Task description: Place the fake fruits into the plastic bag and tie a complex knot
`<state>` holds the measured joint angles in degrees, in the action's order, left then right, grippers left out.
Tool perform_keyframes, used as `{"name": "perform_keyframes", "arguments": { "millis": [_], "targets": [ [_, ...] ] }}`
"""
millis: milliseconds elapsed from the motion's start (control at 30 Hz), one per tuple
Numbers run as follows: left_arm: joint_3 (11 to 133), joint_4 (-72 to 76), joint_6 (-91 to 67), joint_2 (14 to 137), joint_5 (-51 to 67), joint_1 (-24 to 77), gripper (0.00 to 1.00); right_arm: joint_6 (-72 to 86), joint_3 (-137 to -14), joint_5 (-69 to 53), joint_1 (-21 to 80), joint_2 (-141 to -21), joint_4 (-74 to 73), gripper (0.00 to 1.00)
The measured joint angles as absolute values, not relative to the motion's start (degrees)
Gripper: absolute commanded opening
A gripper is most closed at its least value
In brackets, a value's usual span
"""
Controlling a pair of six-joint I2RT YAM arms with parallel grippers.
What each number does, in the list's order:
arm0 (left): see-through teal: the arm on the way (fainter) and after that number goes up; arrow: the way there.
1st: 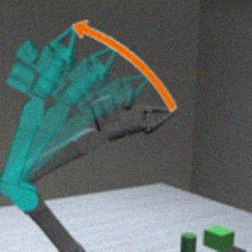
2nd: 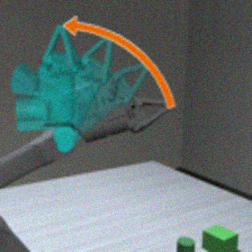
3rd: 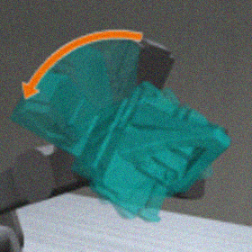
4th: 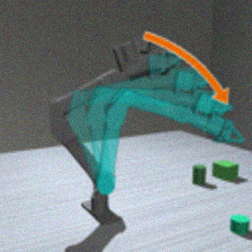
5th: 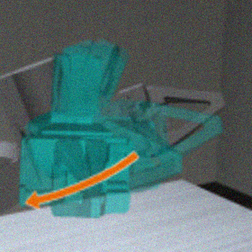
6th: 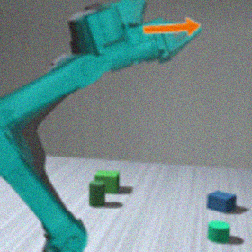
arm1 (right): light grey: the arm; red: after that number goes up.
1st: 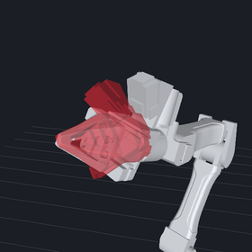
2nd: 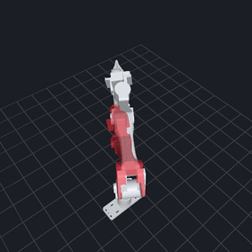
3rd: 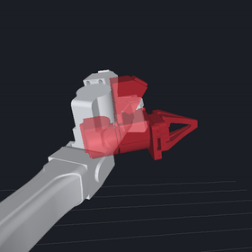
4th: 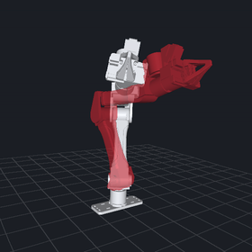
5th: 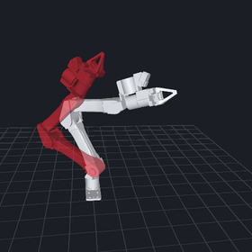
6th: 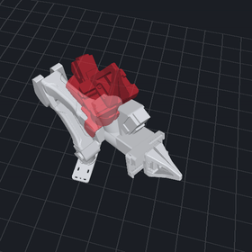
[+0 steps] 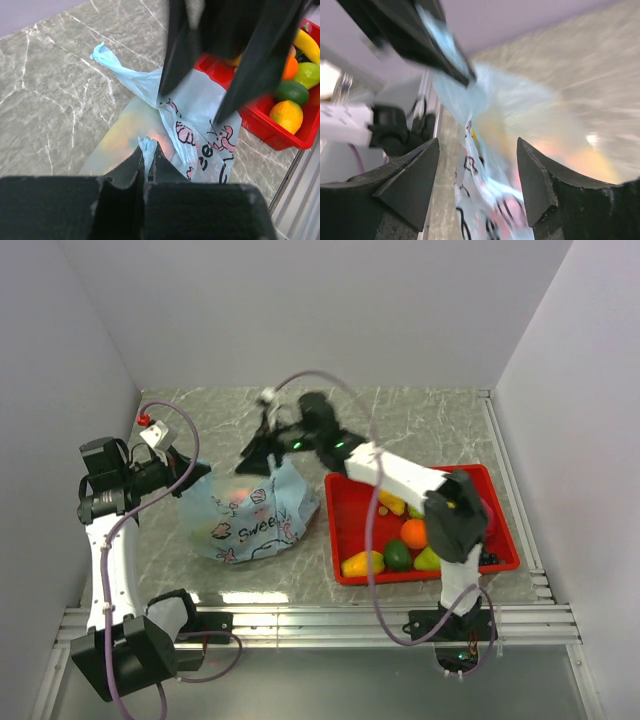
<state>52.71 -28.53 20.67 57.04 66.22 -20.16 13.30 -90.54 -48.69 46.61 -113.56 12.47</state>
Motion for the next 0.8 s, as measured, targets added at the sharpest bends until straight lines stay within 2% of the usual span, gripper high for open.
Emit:
{"name": "perform_keyframes", "arguments": {
  "millis": [167,300,567,600,800],
  "targets": [
    [52.71,-28.29,19.18,56.86,64.64,-20.16,0.01,15.31,-88.51,-44.1,36.32,-100.07,6.11,0.73],
    [52.71,-28.05,18.72,56.88,64.05,-20.1,0.01,15.66,-87.29,-39.94,31.75,-96.82,0.49,0.82],
    [52.71,-27.4,18.13,56.88,62.67,-18.35,0.0,17.1,-87.85,-41.36,31.75,-112.84,-5.91,0.85],
    [52.71,-27.4,18.13,56.88,62.54,-18.04,0.01,17.41,-87.96,-41.98,31.75,-115.04,-6.24,0.91],
    [52.71,-27.18,18.04,56.8,61.17,-16.34,0.01,21.32,-90.24,-46.78,32.03,-121.62,-5.65,0.91]
  ]
}}
